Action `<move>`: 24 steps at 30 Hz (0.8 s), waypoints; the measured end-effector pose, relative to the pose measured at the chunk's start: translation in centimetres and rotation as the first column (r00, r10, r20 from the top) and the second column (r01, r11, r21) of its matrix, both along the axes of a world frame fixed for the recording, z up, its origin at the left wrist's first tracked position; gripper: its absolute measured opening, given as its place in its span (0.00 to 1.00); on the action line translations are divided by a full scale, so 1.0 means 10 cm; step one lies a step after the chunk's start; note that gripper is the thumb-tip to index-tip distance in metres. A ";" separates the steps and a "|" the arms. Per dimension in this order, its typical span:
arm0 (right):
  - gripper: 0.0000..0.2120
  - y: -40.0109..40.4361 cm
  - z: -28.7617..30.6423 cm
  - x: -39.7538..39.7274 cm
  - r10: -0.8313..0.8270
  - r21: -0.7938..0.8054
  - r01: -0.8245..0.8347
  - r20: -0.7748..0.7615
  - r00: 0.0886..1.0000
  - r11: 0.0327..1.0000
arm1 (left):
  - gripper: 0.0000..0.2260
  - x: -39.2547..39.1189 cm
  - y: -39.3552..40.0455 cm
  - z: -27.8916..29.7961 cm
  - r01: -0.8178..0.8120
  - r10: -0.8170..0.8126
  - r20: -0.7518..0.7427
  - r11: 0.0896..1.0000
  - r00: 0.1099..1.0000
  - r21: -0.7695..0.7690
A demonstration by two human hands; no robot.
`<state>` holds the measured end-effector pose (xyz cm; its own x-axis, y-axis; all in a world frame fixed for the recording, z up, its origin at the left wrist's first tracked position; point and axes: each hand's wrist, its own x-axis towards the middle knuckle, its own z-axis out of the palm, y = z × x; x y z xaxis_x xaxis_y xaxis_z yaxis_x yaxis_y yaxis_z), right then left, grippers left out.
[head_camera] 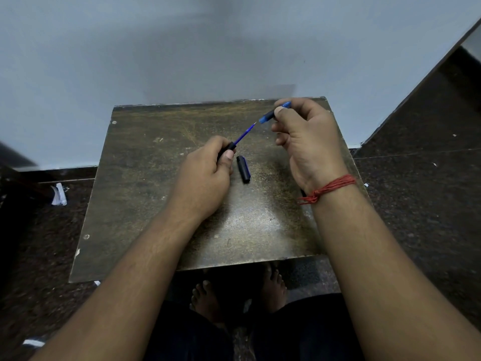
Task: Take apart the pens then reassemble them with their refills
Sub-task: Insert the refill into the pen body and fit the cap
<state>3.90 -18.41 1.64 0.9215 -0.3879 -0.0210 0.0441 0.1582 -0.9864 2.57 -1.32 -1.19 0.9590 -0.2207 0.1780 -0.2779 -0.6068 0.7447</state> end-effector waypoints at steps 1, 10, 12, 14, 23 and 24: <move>0.07 0.00 0.00 0.00 0.001 -0.006 -0.001 0.000 1.000 1.000 | 0.05 0.00 0.00 0.00 0.001 -0.001 0.000 1.000 1.000 0.002; 0.05 0.02 -0.04 -0.01 0.086 -0.078 -0.089 -0.042 0.995 0.993 | 0.05 0.00 0.00 0.00 0.021 -0.021 0.026 1.000 0.999 0.014; 0.05 0.03 -0.05 -0.01 0.107 -0.082 -0.111 -0.051 0.993 0.991 | 0.06 0.00 0.00 0.01 0.022 -0.022 0.024 1.000 0.999 0.019; 0.05 0.02 -0.05 -0.01 0.116 -0.081 -0.121 -0.056 0.992 0.989 | 0.06 0.00 0.01 0.01 0.021 -0.021 0.021 1.000 1.000 0.017; 0.08 0.02 -0.03 -0.03 0.121 -0.094 -0.126 -0.064 0.991 0.987 | 0.05 0.00 0.01 0.01 0.007 -0.007 0.012 1.000 1.000 -0.002; 0.08 0.03 -0.03 -0.03 0.123 -0.097 -0.129 -0.067 0.990 0.987 | 0.05 0.00 0.01 0.01 0.007 -0.007 0.011 1.000 1.000 -0.003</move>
<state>3.62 -18.14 1.35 0.9613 -0.2719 -0.0450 -0.0303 0.0579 -0.9979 2.59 -1.19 -1.07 0.9555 -0.2266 0.1891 -0.2900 -0.6026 0.7435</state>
